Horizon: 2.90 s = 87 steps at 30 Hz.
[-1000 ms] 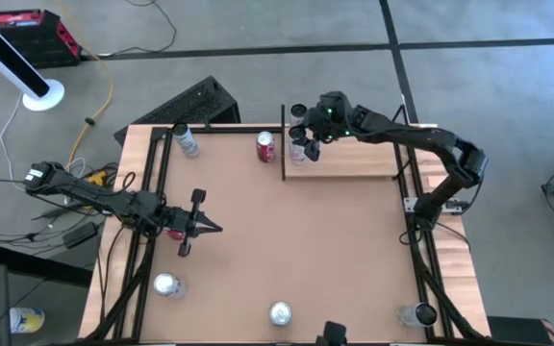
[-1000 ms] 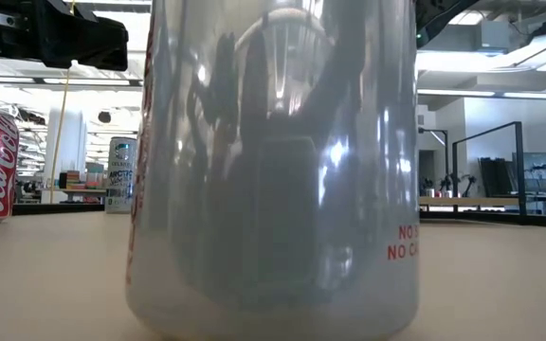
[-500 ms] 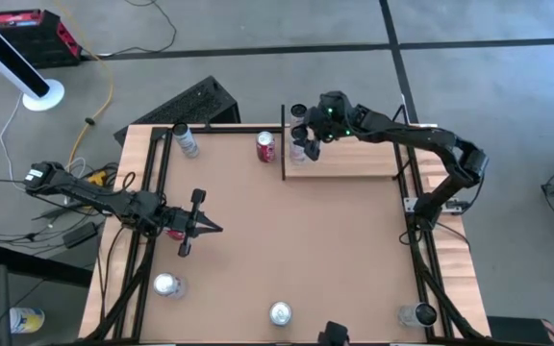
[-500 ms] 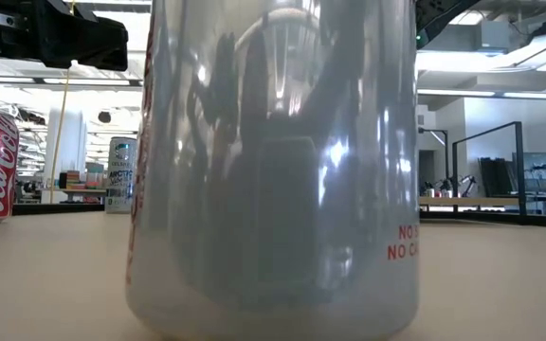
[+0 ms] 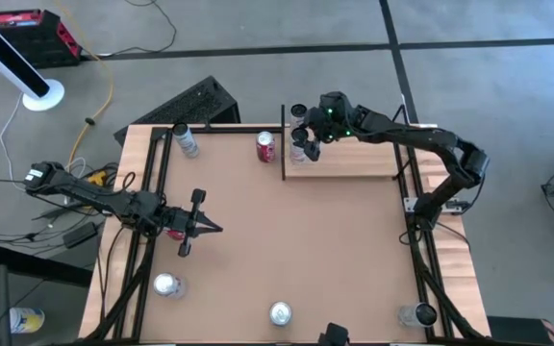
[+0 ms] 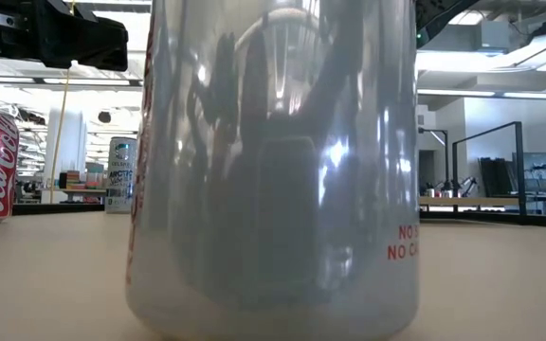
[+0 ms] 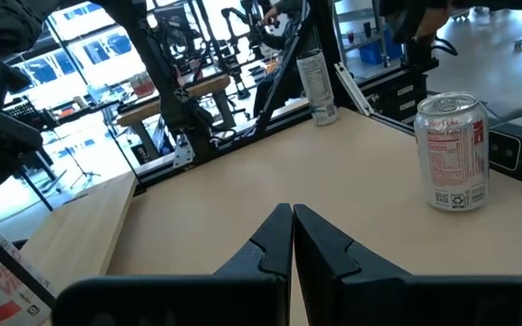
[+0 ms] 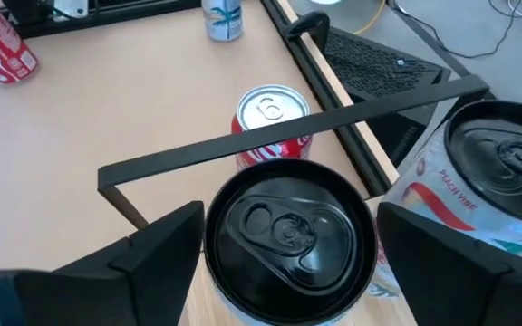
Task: Place canned beverage on shelf
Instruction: Put the white-pink soda can on the shelf align with the other white-pink soda can, then put the bottom white-blue soda can on the shelf
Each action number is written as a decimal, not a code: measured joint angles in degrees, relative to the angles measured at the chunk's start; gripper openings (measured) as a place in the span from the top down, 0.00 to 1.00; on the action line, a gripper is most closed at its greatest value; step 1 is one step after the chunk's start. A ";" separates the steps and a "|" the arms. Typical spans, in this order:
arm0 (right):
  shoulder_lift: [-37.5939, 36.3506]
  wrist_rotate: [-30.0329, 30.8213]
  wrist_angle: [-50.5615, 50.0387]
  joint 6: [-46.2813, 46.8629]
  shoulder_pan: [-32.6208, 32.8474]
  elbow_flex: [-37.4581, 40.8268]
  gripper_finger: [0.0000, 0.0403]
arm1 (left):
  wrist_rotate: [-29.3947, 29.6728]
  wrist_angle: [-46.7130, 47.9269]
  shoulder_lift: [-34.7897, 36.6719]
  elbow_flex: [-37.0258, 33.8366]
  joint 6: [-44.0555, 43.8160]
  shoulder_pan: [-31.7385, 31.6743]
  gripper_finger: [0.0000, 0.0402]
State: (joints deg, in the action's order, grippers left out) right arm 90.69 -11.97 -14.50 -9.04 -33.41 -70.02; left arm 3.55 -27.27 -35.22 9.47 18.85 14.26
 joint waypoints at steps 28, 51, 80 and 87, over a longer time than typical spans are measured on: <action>-3.65 4.49 -47.74 13.00 17.62 -23.52 0.15 | 3.32 0.96 0.00 -0.02 -1.12 0.01 1.00; -21.45 4.56 -49.85 105.62 70.50 -2.47 0.20 | 3.19 0.76 0.00 -0.02 -0.75 0.01 1.00; -10.86 -25.38 -49.84 137.76 82.63 -2.47 0.20 | 4.71 -2.90 0.00 -0.02 10.78 -0.07 1.00; -9.86 -23.66 -49.92 137.52 86.58 -2.47 0.19 | 4.68 -3.10 -0.02 -0.02 11.84 -0.09 1.00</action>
State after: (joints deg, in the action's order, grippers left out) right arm 80.84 -35.63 -64.42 128.49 53.17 -72.49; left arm 8.23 -30.37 -35.24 9.45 30.68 14.17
